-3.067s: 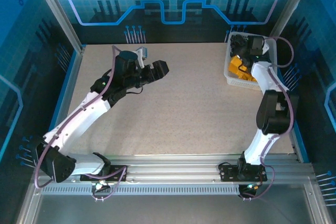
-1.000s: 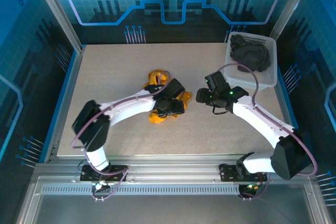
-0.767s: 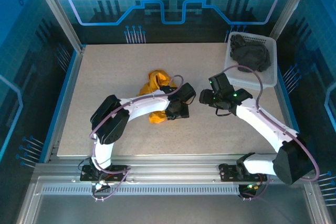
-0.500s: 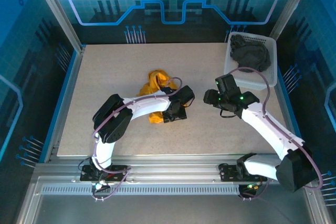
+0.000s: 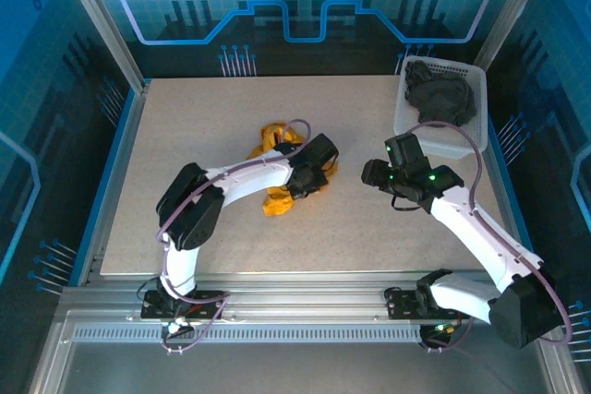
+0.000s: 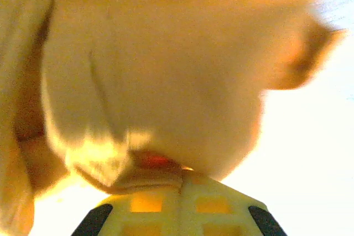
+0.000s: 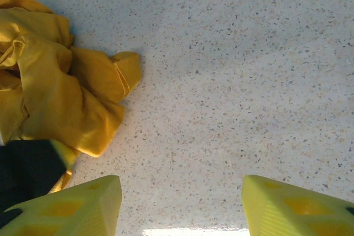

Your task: Fold and stack the t-shirts

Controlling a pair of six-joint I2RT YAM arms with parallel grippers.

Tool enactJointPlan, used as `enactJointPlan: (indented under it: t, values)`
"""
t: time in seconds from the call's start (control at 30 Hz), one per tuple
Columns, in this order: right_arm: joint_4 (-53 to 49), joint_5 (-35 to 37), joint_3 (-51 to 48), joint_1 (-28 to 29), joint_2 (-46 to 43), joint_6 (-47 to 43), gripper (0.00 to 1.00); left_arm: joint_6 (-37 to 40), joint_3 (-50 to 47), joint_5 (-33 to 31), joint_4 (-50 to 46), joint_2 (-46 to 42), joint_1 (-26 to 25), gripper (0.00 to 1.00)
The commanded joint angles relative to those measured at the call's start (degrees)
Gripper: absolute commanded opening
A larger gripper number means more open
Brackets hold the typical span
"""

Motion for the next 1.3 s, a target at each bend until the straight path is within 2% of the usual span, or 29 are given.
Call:
enactJointPlan:
  t: [0.0,0.17,0.27,0.4,0.53,0.73,0.8,0.87,1.03,1.27]
  values:
    - [0.1,-0.5,1.4,-0.8,0.7,-0.7,0.61,-0.2,3.3,-4.1,-3.4,-10.1,0.8,0.00]
    - [1.7,-1.6,3.9,-0.8,4.3,-1.5,0.60,0.5,-0.1,-5.7,-5.4,-22.3,4.6,0.00]
    - [2.9,-2.7,5.3,-0.5,6.9,-1.6,0.60,0.6,-3.8,-6.7,-6.3,-30.9,9.3,0.00]
    - [3.9,-3.6,8.2,1.9,11.7,-2.3,0.59,1.8,-9.9,-5.4,-5.1,-43.7,20.9,0.00]
    - [4.8,-3.9,11.6,6.0,18.2,-2.4,0.59,4.1,-15.9,3.1,-0.5,-51.4,34.1,0.00]
    - [5.2,-5.9,17.9,11.8,29.2,-1.4,0.60,7.0,-23.3,12.3,0.4,-53.4,48.9,0.00]
    - [4.7,-7.1,19.9,13.1,32.4,-0.8,0.61,7.4,-25.6,15.3,3.3,-52.7,51.6,0.00]
    - [4.7,-8.1,21.1,14.3,35.1,-0.5,0.62,9.5,-25.8,15.8,2.9,-50.8,53.0,0.00]
    - [3.8,-8.6,22.0,14.9,38.2,0.6,0.62,16.2,-23.1,11.3,-0.7,-46.0,55.6,0.00]
    - [2.1,-6.9,23.9,12.4,41.2,-2.4,0.63,17.2,-17.8,10.3,-1.0,-38.6,60.1,0.00]
